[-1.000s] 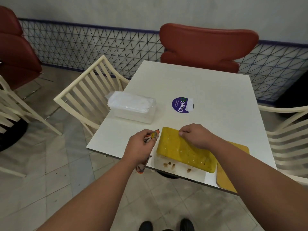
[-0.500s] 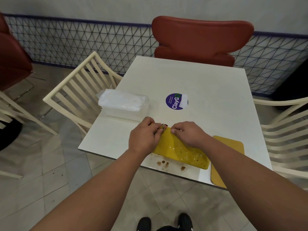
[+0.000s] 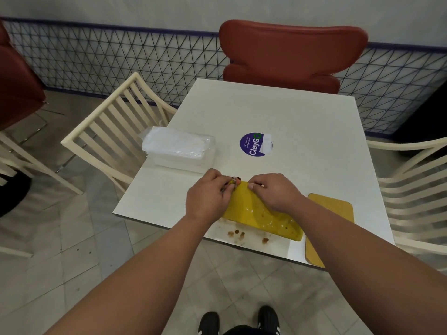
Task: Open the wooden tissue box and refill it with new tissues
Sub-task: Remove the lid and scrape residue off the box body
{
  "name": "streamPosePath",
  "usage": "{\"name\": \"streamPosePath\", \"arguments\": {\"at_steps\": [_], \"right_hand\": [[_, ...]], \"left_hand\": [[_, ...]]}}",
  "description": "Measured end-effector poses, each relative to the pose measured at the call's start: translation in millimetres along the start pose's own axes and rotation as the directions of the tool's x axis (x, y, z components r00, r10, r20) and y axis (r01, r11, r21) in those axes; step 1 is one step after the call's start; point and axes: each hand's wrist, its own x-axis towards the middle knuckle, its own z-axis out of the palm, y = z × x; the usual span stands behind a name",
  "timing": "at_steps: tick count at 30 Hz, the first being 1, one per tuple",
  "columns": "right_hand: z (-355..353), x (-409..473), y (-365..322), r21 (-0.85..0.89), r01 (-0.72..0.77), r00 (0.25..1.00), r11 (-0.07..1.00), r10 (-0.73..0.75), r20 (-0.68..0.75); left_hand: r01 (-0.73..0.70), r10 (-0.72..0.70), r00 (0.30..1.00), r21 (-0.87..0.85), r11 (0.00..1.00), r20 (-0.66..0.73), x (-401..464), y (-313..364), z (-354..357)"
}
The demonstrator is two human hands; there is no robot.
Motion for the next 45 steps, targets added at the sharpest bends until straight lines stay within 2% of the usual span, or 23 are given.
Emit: {"name": "streamPosePath", "arguments": {"at_steps": [2,9,16,22,28,32,38,42,45], "right_hand": [[0,1,-1,-0.014,-0.006,1.0,1.0,0.006,-0.005],[3,3,3,-0.003,-0.015,1.0,1.0,0.015,-0.006],[4,7,6,-0.033,-0.024,1.0,0.999,0.024,-0.012],[6,6,6,-0.007,-0.014,0.999,1.0,0.013,-0.031],[6,6,7,-0.01,-0.012,0.999,1.0,0.012,-0.036],[6,6,5,-0.007,-0.02,0.999,1.0,0.02,-0.039],[6,6,6,-0.011,-0.016,0.999,1.0,0.015,-0.032],[5,6,6,-0.009,-0.007,0.999,1.0,0.007,-0.036],[5,6,7,-0.006,-0.003,0.999,1.0,0.003,-0.039]], "left_hand": [[0.077,-0.077,0.997,-0.025,0.997,0.02,2,-6,-1],[0.177,-0.168,0.983,-0.145,0.973,0.072,-33,-20,5],[0.216,-0.209,0.976,-0.157,0.964,0.063,-3,-8,3],[0.256,-0.243,0.967,-0.237,0.937,0.083,-54,-24,6],[0.256,-0.247,0.967,-0.216,0.942,0.066,-20,-11,5],[0.279,-0.273,0.96,-0.239,0.93,0.06,-51,-16,11],[0.297,-0.298,0.954,-0.173,0.939,0.024,-67,-13,18],[0.171,-0.167,0.985,-0.112,0.979,0.046,-76,5,27],[0.193,-0.192,0.981,-0.104,0.976,0.018,-75,-2,25]]}}
